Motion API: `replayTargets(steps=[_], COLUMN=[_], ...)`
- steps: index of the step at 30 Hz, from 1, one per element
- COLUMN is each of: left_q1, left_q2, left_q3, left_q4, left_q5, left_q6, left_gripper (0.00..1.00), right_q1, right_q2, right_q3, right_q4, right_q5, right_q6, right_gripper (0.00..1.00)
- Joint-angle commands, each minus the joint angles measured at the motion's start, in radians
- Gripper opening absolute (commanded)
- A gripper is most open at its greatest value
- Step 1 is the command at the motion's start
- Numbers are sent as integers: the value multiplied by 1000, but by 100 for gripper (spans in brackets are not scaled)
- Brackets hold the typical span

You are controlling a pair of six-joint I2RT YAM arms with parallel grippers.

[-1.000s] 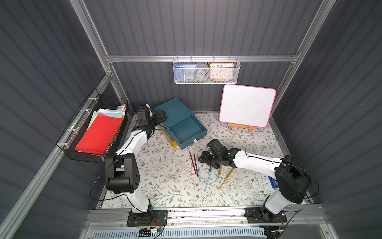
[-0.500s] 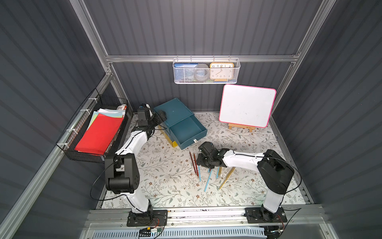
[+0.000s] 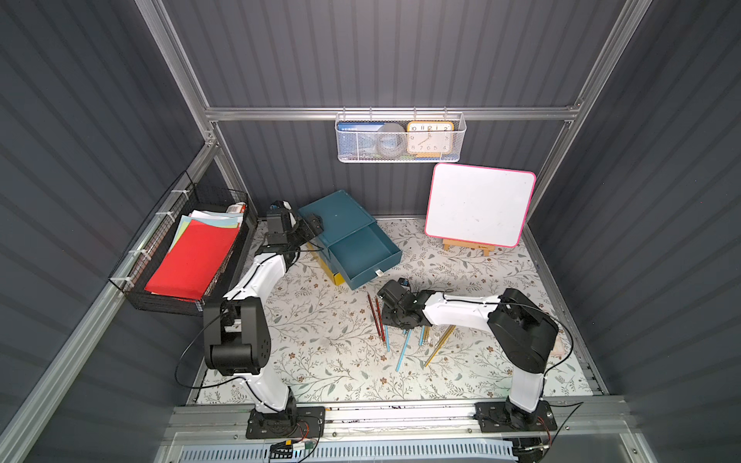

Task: Please place the pencils in the drawer according to their color
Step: Pick up the pencil from the center of the board.

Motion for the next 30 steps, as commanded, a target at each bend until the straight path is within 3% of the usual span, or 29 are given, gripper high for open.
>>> replayTargets(steps=[1,18,30], left_q1=[-12,-12,-12], left_q2=[-17,-17,-10], left_q3=[-25,-26,-27], left_q4=[-31,-27,-24], left_q5=[17,19,19], left_q6=[14,11,10], left_gripper=[100,100,100], right_q1=[9,61,65], right_q2=[27,87,57], right_q3=[18,83,63], right_q4=[-52,-220,-223], right_q5=[34,95,92], right_q6=[-13,-29,-23], right_gripper=[45,33,9])
